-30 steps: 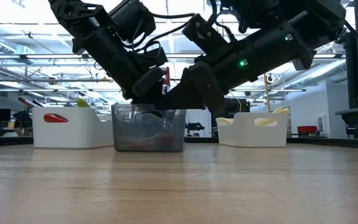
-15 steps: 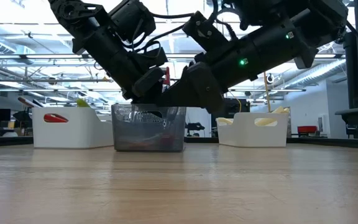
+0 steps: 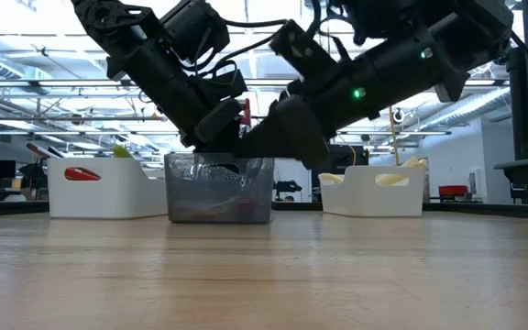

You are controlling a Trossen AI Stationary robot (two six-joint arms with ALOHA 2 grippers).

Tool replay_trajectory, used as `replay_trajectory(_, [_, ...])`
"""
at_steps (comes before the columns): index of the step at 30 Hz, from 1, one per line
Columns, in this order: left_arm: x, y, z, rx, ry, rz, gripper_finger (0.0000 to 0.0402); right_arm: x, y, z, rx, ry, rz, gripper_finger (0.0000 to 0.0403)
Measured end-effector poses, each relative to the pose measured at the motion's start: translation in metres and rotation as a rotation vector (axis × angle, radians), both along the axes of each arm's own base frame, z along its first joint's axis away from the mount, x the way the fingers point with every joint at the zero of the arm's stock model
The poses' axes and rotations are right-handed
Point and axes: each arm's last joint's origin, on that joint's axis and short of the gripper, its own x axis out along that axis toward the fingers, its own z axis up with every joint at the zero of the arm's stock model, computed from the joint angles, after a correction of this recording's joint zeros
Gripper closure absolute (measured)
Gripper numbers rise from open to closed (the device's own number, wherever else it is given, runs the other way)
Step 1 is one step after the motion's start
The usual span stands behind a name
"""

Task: Pick & Place Kitchen Items
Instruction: Adjust the red spatula in the black bin

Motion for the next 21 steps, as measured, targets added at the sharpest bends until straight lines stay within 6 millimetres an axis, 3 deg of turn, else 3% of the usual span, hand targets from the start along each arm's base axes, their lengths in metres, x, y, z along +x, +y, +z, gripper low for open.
replay_trajectory(10, [0.0,0.0,0.0,0.0,0.0,0.0,0.0163,-0.002,0.011,0.003,-0.01,-0.025,0.037,0.0234])
replay_trajectory(21, [0.0,0.0,0.0,0.001,0.001,-0.001,0.0163,-0.002,0.0,-0.004,0.036,0.035,-0.016,0.0234])
